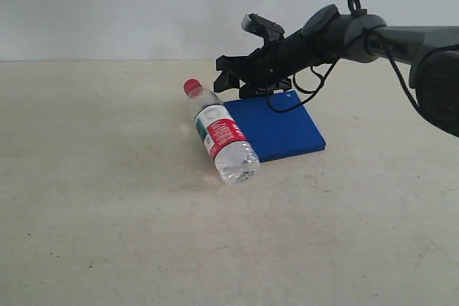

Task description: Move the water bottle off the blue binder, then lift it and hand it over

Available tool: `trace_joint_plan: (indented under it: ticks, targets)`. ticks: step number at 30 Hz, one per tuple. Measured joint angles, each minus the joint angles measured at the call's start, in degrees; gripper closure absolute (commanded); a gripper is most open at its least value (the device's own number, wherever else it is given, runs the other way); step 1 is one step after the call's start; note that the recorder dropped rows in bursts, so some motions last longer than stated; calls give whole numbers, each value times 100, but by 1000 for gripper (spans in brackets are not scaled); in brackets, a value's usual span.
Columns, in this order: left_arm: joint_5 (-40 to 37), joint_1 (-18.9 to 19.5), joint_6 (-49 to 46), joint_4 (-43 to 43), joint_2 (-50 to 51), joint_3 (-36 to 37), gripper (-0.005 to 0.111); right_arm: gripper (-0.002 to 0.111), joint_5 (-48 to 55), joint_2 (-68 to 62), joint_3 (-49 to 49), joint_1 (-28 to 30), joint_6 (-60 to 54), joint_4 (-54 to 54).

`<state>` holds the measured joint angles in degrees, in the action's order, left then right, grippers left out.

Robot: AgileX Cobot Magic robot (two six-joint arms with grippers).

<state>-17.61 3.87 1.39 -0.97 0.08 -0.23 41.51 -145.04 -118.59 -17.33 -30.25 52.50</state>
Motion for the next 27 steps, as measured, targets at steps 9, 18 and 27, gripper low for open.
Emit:
trace_joint_plan:
  ticks: [9, 18, 27]
  targets:
    - [0, 0, 0, 0, 0, 0, 102, 87, 667, 360, -308, -23, -609, -862]
    - [0, 0, -236, -460, 0, 0, 102, 108, 1749, 1096, -351, 468, 396, -1587]
    - [14, 0, -660, -1779, 0, 0, 102, 108, 1794, 2350, -351, 1082, 225, -1473]
